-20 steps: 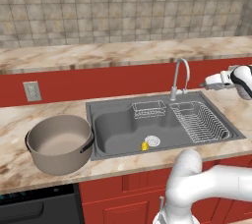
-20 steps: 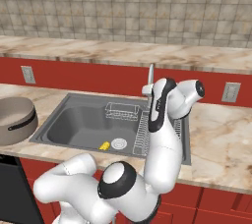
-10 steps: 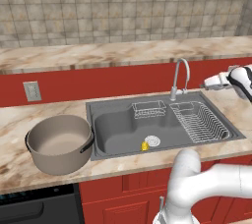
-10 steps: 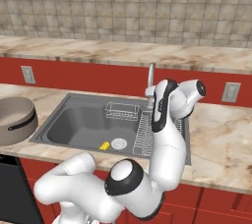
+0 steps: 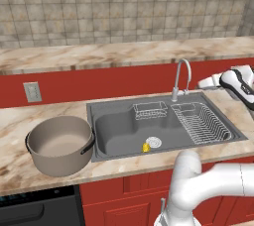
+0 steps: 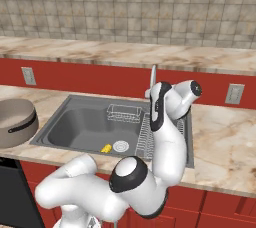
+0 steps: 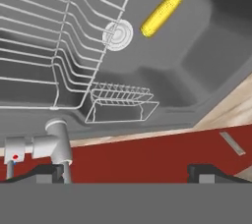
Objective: Dump the corn from the pot into the sink. Then turn on the water and wash the corn. Then turn off the water and put the corn back in the pot.
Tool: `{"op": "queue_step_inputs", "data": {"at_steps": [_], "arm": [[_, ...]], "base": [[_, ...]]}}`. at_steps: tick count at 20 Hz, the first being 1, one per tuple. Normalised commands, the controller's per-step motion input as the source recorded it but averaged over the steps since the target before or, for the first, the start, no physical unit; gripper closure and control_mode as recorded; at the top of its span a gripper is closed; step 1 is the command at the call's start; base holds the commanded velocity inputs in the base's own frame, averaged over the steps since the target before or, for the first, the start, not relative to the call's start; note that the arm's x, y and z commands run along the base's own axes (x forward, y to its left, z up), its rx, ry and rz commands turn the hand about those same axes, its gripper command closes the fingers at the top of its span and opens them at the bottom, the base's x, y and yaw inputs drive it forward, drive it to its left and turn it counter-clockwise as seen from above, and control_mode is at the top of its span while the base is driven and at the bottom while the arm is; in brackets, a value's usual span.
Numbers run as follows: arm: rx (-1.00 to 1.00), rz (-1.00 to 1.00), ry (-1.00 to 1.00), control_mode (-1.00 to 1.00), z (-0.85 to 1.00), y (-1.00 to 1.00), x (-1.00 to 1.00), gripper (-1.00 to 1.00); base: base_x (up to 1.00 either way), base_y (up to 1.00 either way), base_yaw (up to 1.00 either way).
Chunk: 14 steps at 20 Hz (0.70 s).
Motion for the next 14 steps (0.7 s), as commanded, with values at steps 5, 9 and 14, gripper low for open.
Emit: {"op": "queue_step_inputs", "data": {"at_steps": [5, 9, 14], "arm": [[-0.02, 0.01, -0.07, -1.0, -0.15, -0.16, 0.39, -1.0], [-0.01, 0.02, -0.08, -1.0, -0.2, -0.33, 0.35, -1.0], [0.0, 0.03, -0.09, -1.0, -0.19, -0.38, 0.31, -1.0]], "base": [[0.0, 0.0, 0.0], [0.0, 0.0, 0.0], [0.0, 0.0, 0.0]]}}
